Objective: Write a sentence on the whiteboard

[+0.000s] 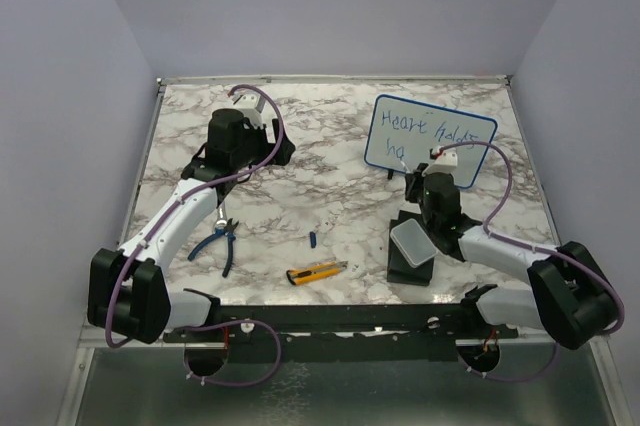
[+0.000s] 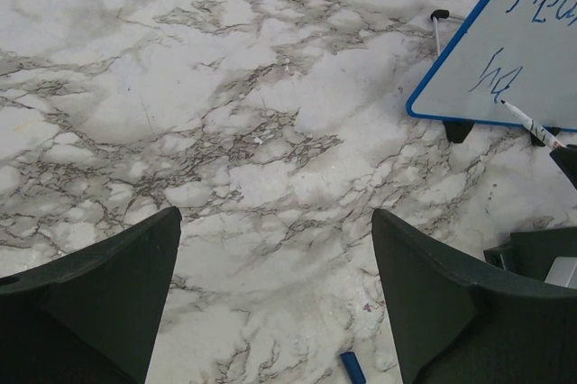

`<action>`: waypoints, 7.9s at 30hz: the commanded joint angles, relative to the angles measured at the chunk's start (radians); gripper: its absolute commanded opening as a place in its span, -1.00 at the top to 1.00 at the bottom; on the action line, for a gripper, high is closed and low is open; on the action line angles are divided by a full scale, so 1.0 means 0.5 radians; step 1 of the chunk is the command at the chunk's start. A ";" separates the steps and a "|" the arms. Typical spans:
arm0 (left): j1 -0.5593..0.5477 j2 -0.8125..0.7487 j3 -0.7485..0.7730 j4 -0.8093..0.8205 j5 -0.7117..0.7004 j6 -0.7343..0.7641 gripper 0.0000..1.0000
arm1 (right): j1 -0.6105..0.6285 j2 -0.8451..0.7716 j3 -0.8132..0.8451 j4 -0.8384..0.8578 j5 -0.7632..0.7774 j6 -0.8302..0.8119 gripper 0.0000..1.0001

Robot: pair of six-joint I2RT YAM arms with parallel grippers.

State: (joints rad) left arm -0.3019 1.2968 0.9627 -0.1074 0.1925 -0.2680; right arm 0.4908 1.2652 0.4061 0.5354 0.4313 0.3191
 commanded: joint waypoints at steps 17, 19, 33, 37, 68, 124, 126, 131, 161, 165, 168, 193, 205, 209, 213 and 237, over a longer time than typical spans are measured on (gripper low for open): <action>0.010 -0.084 -0.035 0.027 -0.076 0.027 -0.75 | -0.142 -0.247 0.047 -0.213 -0.266 -0.097 0.99; 0.012 -0.081 -0.035 0.028 -0.072 0.026 -0.75 | -0.152 -0.245 0.047 -0.202 -0.272 -0.095 0.99; 0.012 -0.063 -0.035 0.029 -0.069 0.031 -0.75 | -0.183 -0.210 0.074 -0.067 -0.206 -0.139 0.99; 0.012 -0.055 -0.035 0.028 -0.066 0.033 -0.75 | -0.195 -0.189 0.087 -0.029 -0.190 -0.153 0.99; 0.012 -0.062 -0.032 0.029 -0.053 0.028 -0.75 | -0.208 0.037 -0.071 -0.157 -0.313 0.188 0.99; 0.011 -0.056 -0.035 0.035 -0.049 0.026 -0.75 | -0.208 -0.239 -0.010 -0.107 0.079 -0.028 0.99; 0.012 -0.060 -0.035 0.035 -0.049 0.027 -0.75 | -0.209 -0.231 -0.013 -0.120 0.059 -0.008 0.99; 0.011 -0.066 -0.035 0.037 -0.046 0.026 -0.75 | -0.208 -0.190 -0.012 -0.181 0.039 0.063 0.99; 0.012 -0.066 -0.037 0.036 -0.048 0.023 -0.75 | -0.208 -0.324 -0.021 -0.146 -0.070 0.025 0.99; 0.012 -0.066 -0.037 0.035 -0.046 0.024 -0.75 | -0.210 -0.388 0.003 -0.216 0.041 -0.008 0.99; 0.012 -0.066 -0.038 0.036 -0.046 0.022 -0.75 | -0.208 -0.380 0.010 -0.222 0.084 -0.019 0.99; 0.011 -0.068 -0.039 0.036 -0.043 0.024 -0.75 | -0.242 -0.240 0.067 -0.080 0.079 -0.075 0.99; 0.012 -0.068 -0.039 0.036 -0.042 0.023 -0.75 | -0.253 -0.197 0.085 -0.042 0.078 -0.090 0.99; 0.012 -0.069 -0.039 0.038 -0.045 0.023 -0.75 | -0.257 -0.152 0.088 -0.080 0.068 -0.036 0.99; 0.012 -0.072 -0.039 0.037 -0.044 0.024 -0.75 | -0.257 -0.152 0.074 -0.163 0.056 0.054 0.99; 0.012 -0.087 -0.039 0.039 -0.039 0.021 -0.75 | -0.254 -0.039 0.022 -0.448 -0.014 0.386 0.99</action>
State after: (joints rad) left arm -0.3019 1.2789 0.9569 -0.1059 0.1711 -0.2646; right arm 0.3710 1.2301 0.4225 0.3470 0.4183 0.4793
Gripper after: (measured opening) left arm 0.876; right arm 0.093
